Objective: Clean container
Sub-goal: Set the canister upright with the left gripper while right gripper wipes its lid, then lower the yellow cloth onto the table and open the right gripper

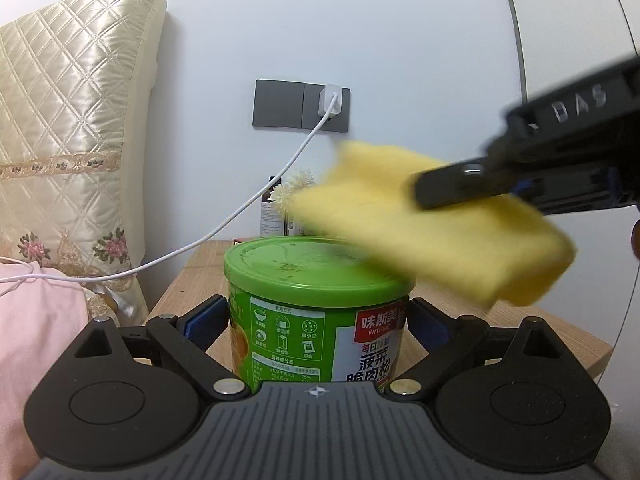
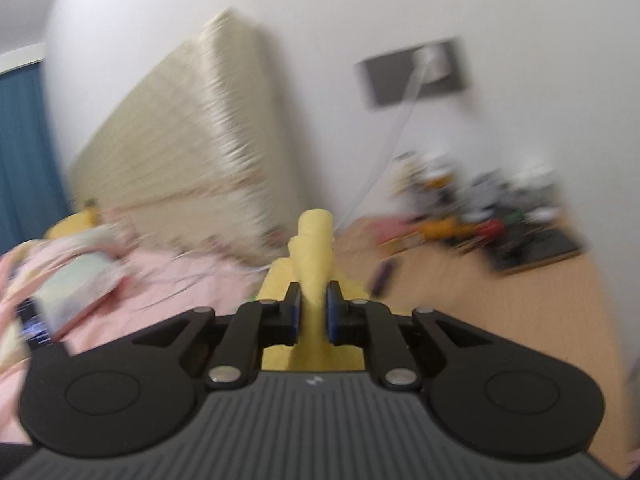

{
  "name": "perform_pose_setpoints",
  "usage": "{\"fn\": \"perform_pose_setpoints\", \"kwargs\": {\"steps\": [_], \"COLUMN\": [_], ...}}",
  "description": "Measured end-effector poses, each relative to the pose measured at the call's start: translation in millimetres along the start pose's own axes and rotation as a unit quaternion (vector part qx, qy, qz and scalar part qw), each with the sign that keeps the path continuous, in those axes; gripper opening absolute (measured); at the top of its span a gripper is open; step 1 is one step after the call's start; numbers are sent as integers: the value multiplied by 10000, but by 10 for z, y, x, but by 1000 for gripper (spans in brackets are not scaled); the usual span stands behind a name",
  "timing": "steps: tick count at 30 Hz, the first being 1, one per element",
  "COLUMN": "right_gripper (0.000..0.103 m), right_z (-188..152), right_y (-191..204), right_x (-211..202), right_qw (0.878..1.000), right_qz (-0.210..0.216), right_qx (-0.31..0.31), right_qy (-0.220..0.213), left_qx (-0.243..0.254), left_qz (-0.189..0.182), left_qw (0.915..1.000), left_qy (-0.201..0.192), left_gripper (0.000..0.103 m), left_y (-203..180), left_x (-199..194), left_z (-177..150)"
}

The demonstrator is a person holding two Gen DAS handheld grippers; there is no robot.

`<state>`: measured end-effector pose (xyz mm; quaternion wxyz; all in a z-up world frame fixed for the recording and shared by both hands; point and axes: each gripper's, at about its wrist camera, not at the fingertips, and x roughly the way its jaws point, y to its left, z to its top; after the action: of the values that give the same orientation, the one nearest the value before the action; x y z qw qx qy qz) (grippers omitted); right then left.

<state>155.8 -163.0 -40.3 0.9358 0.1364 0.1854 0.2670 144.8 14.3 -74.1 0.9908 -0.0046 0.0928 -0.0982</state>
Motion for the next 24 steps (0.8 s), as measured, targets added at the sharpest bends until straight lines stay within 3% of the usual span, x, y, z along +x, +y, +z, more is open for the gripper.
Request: {"fn": "perform_pose_setpoints", "kwargs": {"steps": [6,12,19,21,22,23,24], "right_gripper": [14,14,16,36,59,68,68], "right_z": [-164,-468,-566,-556,-543,-531,-515], "right_y": [-593,-825,-843,-853,-851,-841,-818], "right_x": [76,178,208,193,183,173,162], "right_qw": [9930,9868,9865,9871,9873,9875,9879], "right_qz": [-1134,-1436,-1444,-1403,-1397,-1389,-1377], "right_qx": [314,575,636,673,680,674,640], "right_qy": [119,477,430,368,330,309,312], "left_qx": [-10,-20,-73,-105,-77,-48,-23], "left_qz": [30,58,93,21,34,55,111], "left_qw": [10000,10000,9999,9999,9999,9999,9998], "left_qy": [22,25,34,-74,-111,-141,-136], "left_gripper": [97,97,101,103,103,103,103], "left_y": [14,51,-69,-83,-92,-101,-108], "left_x": [55,66,-148,-226,-259,-290,-315], "left_z": [69,-39,-327,-317,-312,-306,-297]}}
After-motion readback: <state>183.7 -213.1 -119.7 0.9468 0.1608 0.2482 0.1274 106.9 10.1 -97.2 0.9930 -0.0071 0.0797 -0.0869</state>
